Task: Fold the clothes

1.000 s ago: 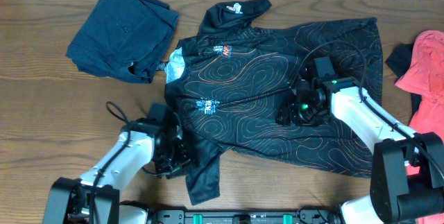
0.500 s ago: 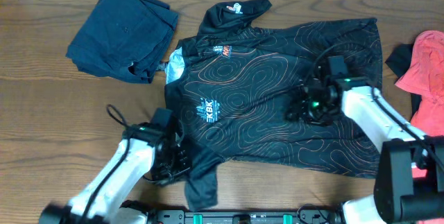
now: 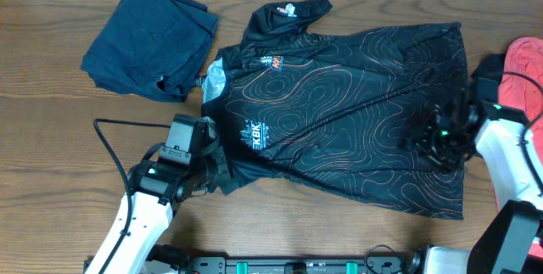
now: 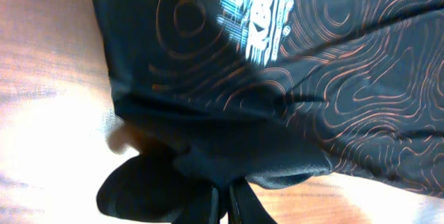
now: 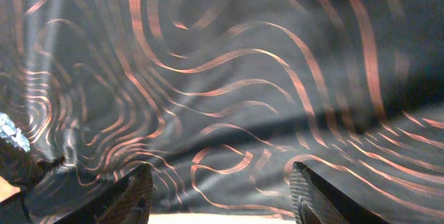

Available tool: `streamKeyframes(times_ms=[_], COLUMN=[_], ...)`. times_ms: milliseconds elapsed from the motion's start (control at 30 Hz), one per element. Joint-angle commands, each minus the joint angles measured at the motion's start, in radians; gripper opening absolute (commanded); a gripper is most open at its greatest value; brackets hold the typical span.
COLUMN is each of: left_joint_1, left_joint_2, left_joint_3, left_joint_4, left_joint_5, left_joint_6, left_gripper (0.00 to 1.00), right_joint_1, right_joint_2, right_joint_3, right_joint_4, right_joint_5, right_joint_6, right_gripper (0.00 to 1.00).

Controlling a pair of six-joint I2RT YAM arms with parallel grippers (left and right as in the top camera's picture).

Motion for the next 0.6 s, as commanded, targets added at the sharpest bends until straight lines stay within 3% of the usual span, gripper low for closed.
streamKeyframes(times_ms=[0,300,567], left_joint_1=[-0.002,-0.002,-0.002], left_joint_2=[-0.002,-0.002,-0.002], left_joint_3=[0.012,0.011,0.011], left_joint_4=[0.024,0.013,-0.003], left_joint_5=[-0.020,-0.021,-0.021], left_joint_6=[0.023,0.024,0.025], left_gripper=[0.06,0.06,0.06], right_joint_1=[-0.044,-0.098,-0.335], right_joint_2=[-0.010,-0.010,-0.011], right_joint_3=[-0.003,-0.104,-0.153], right_joint_4=[-0.041,-0.066,-0.064], right_joint_5=[0.009,0.248,0.243], right_joint_6=[0.002,0.081,0.114], right_gripper=[0.62,0.64,0.64])
